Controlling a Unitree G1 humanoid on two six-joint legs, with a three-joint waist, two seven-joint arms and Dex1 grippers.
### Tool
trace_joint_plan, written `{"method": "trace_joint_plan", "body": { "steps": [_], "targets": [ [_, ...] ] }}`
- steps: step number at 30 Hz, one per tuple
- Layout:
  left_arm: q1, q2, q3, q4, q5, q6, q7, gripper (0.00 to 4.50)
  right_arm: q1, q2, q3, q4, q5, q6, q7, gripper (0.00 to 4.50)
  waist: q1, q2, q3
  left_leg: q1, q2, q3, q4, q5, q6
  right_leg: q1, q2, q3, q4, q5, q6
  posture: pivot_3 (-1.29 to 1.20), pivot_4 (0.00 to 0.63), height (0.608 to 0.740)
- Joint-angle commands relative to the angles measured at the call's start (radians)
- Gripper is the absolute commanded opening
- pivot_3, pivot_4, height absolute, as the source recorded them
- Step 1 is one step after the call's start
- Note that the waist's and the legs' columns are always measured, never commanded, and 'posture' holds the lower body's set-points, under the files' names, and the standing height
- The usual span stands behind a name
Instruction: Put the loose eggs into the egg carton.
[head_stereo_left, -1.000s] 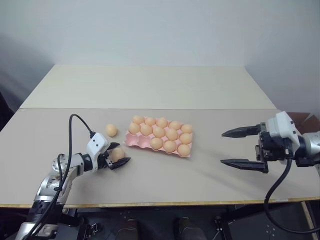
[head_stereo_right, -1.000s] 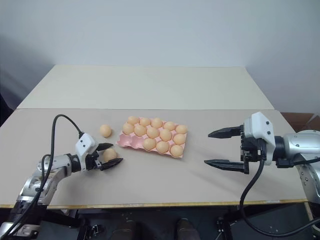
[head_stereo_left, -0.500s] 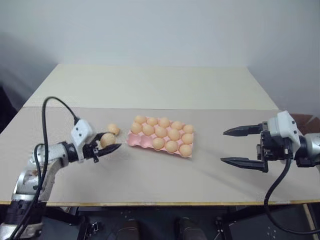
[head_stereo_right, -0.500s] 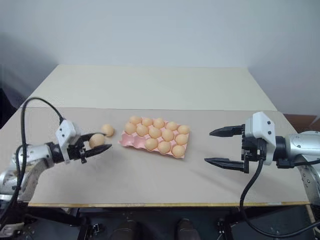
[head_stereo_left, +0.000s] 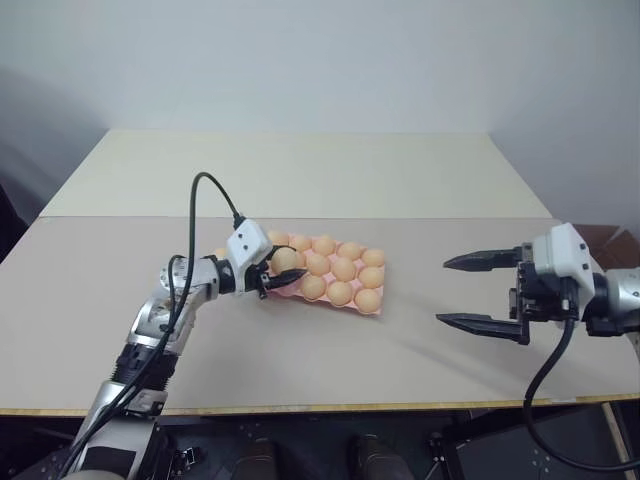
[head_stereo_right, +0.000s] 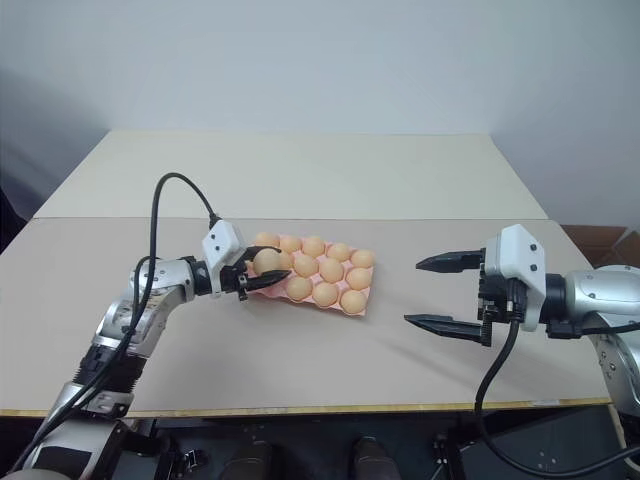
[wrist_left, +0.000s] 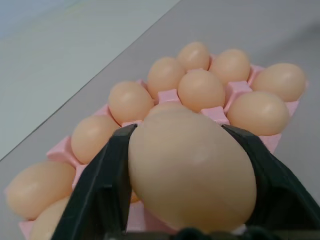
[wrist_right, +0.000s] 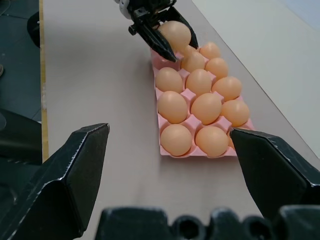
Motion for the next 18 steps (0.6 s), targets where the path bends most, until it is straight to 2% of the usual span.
{"method": "trace_joint_plan", "body": {
  "steps": [1,2,3,8,12,15,18],
  "targets": [
    [-0.011,0.009,0.022,-0.028,-0.008,-0.022,-0.011,4.06,0.003,-0.018,-0.055,-0.038,0.03,0.001,-0.012,4.5,0.002,0.0,0.0,0.0,0.0,0.0,0.0,0.0,0.0,0.0,0.0,0.0,0.0,0.0,0.0,0.0,0.15,0.74],
    [-0.006,0.02,0.037,-0.04,-0.012,-0.025,-0.01,4.4,0.005,-0.018,-0.056,-0.04,0.032,0.002,-0.014,4.5,0.002,0.0,0.0,0.0,0.0,0.0,0.0,0.0,0.0,0.0,0.0,0.0,0.0,0.0,0.0,0.0,0.15,0.74],
    [0.0,0.031,0.056,-0.051,-0.018,-0.025,-0.007,4.46,0.006,-0.017,-0.056,-0.04,0.033,0.002,-0.015,4.5,0.002,0.0,0.0,0.0,0.0,0.0,0.0,0.0,0.0,0.0,0.0,0.0,0.0,0.0,0.0,0.0,0.15,0.74],
    [0.056,0.144,0.179,-0.145,-0.102,0.027,-0.05,4.46,0.004,-0.012,-0.042,-0.031,0.031,-0.002,-0.021,4.5,-0.007,0.0,0.0,0.0,0.001,0.0,0.0,0.0,0.0,0.0,0.001,0.0,0.0,0.0,0.0,0.0,0.15,0.74],
    [0.166,0.276,0.334,-0.245,-0.222,0.106,-0.117,4.46,-0.008,-0.003,-0.024,-0.016,0.03,-0.012,-0.018,4.5,-0.013,0.0,0.0,0.001,0.001,0.0,0.0,0.0,0.0,0.0,0.001,0.0,0.0,0.0,0.0,0.0,0.15,0.74],
    [0.336,0.381,0.488,-0.309,-0.296,0.129,-0.214,4.46,-0.028,0.006,0.001,0.004,0.02,-0.02,-0.019,4.5,-0.023,0.0,0.0,0.001,0.002,0.0,0.0,0.0,0.0,-0.001,0.0,0.0,0.0,0.0,0.0,0.0,0.15,0.74],
    [0.487,0.416,0.642,-0.358,-0.331,0.132,-0.224,4.46,-0.04,0.012,0.021,0.022,0.012,-0.031,-0.008,4.5,-0.022,0.0,0.0,0.001,0.002,0.001,-0.001,0.0,0.0,-0.002,0.0,0.0,0.0,-0.001,-0.002,0.0,0.15,0.74]
  ]
}}
